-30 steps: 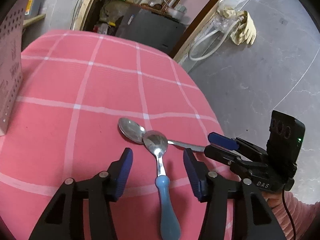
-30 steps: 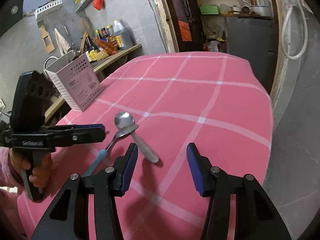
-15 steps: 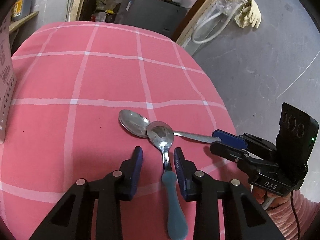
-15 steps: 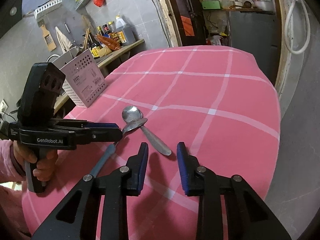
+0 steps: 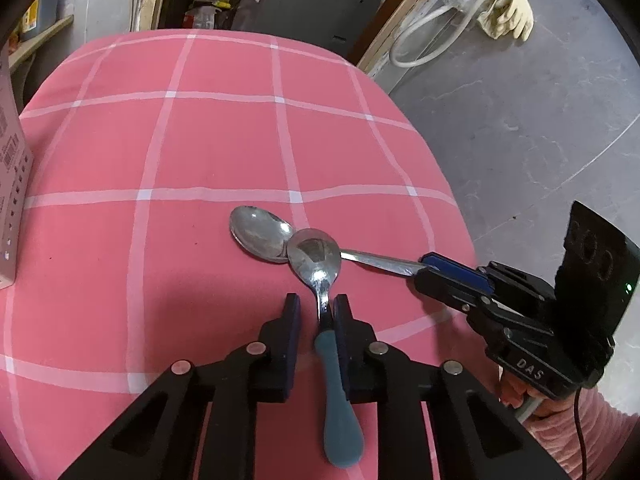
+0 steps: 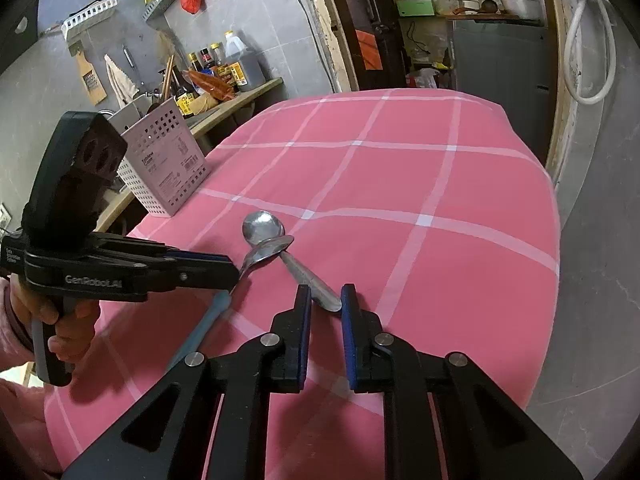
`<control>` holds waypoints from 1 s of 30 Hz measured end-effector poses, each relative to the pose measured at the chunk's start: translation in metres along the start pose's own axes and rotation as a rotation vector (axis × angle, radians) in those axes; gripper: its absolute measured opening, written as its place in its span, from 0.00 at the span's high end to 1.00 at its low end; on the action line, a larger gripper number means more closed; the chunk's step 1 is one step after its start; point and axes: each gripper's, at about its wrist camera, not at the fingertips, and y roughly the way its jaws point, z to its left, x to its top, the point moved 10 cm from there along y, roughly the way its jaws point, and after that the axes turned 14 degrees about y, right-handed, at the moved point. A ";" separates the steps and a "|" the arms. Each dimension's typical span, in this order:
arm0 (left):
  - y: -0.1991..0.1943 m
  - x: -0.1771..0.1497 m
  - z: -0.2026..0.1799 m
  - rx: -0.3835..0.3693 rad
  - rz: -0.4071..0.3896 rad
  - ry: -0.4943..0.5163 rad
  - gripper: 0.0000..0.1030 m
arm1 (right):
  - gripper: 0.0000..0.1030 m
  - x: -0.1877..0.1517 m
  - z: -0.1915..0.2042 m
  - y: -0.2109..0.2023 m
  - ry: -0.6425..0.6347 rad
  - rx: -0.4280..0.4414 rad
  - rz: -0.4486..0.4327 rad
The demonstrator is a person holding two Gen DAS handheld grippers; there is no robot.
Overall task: Organize utensils
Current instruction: 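Grasp the blue-handled spoon with the left tool while the right tool grasps the silver spoon, then lift both held spoons off the tablecloth toward the caddy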
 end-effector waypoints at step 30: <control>-0.034 -0.041 0.056 0.021 0.017 -0.129 0.93 | 0.84 -0.043 0.025 -0.008 0.128 -0.093 0.048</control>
